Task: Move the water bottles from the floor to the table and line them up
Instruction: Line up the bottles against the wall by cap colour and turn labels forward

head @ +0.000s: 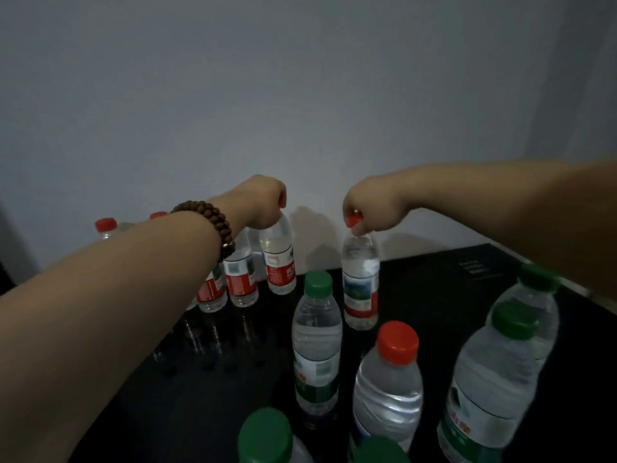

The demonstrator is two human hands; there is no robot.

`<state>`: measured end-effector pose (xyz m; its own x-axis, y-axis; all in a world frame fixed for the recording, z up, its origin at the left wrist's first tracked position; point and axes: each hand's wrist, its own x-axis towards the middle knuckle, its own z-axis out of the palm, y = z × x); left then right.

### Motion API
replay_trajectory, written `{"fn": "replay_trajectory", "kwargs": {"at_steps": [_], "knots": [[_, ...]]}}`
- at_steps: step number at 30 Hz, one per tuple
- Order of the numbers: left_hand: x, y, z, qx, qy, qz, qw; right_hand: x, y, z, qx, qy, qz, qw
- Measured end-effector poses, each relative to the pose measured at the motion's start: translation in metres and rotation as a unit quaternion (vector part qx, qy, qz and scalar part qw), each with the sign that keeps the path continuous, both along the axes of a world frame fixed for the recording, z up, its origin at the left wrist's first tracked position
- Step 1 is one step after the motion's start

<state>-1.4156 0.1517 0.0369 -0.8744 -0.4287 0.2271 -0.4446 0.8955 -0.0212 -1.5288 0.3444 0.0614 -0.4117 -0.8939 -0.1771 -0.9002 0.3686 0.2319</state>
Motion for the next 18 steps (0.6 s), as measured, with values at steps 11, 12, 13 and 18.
{"fn": "replay_trajectory", "kwargs": {"at_steps": [11, 12, 13, 18], "knots": [[-0.021, -0.026, -0.019, -0.011, 0.002, -0.009, 1.0, -0.029, -0.094, -0.016, -0.039, 0.058, 0.004, 0.998], [-0.021, -0.028, -0.02, -0.009, -0.001, -0.004, 1.0, -0.027, -0.101, -0.018, -0.037, 0.061, 0.008, 0.997], [-0.022, -0.029, -0.022, -0.006, -0.003, 0.0, 1.0, -0.025, -0.107, -0.021, -0.032, 0.064, 0.008, 0.997], [-0.026, -0.036, -0.026, -0.014, -0.015, 0.02, 1.0, -0.021, -0.128, -0.027, -0.037, 0.056, -0.029, 0.997]]}}
